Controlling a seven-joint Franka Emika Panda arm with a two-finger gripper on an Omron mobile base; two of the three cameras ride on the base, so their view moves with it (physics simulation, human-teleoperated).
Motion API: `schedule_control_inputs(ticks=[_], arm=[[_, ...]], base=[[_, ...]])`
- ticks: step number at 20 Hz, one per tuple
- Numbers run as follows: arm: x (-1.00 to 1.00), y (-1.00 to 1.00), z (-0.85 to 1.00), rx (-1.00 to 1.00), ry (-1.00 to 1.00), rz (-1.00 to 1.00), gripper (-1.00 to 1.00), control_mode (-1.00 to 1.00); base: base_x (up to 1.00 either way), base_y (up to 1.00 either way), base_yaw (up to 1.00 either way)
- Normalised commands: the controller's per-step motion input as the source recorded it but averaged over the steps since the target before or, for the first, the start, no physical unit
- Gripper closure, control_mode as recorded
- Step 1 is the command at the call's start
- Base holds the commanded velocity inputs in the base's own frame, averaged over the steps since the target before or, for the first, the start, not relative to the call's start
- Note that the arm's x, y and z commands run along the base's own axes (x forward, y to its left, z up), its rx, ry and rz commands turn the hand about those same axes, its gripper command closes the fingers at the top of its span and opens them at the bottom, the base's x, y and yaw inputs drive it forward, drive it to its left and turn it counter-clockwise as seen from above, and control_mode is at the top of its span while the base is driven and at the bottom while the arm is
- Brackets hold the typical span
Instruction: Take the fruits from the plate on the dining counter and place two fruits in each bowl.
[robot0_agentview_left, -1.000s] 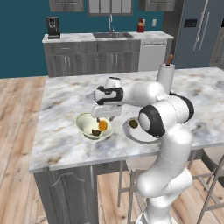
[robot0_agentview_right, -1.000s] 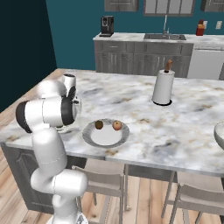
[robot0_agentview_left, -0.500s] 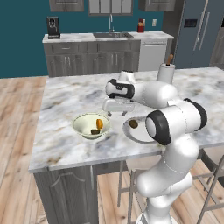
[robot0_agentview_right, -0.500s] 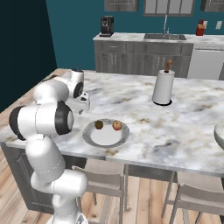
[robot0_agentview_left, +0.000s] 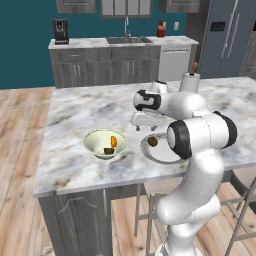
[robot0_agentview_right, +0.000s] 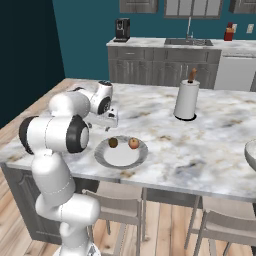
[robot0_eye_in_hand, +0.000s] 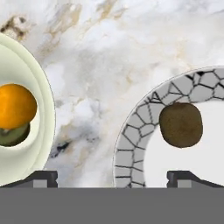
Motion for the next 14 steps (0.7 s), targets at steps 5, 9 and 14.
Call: schedule_control_inputs(ticks=[5, 9, 14], arm=[[0.47, -0.22, -0.47, 0.0, -0.04, 0.03, -1.0, -1.0], [0.23, -0.17, -0.5, -0.01, -0.06, 0.1, -1.0, -1.0], [-0.01, -0.29, -0.15, -0.09, -0.03, 0.0, -1.0, -1.0]], base=[[0.0, 0.0, 0.0], [0.0, 0.0, 0.0], [0.0, 0.0, 0.0]])
